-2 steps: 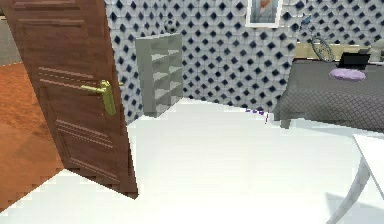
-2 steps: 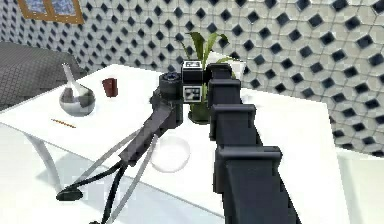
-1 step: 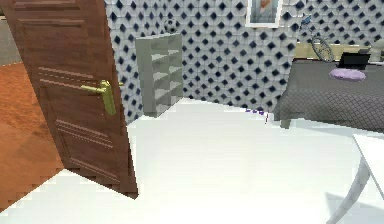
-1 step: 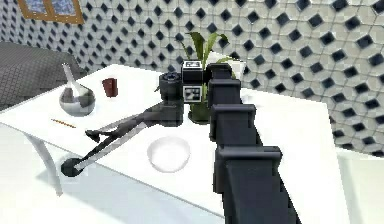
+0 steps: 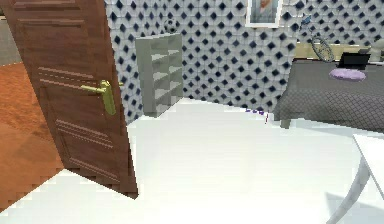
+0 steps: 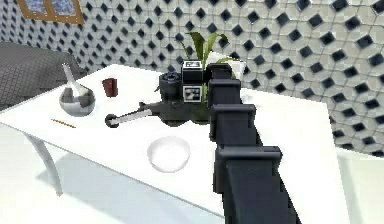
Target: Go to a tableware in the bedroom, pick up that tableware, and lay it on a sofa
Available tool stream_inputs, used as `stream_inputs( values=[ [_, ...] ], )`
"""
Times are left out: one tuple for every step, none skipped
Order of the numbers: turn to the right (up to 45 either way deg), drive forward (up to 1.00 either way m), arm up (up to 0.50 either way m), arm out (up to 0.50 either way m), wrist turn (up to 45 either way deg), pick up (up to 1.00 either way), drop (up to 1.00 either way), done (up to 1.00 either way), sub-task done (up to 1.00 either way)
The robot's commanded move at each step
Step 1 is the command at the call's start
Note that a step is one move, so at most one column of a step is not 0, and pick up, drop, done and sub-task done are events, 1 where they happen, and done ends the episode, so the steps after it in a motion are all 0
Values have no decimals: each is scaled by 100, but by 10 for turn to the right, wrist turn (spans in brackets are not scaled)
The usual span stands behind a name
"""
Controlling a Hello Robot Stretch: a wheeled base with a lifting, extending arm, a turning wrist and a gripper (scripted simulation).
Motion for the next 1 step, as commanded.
stream_inputs(
  values=[
    [0, 0, 0, 0, 270, 0, 0, 0, 0]
  ],
)
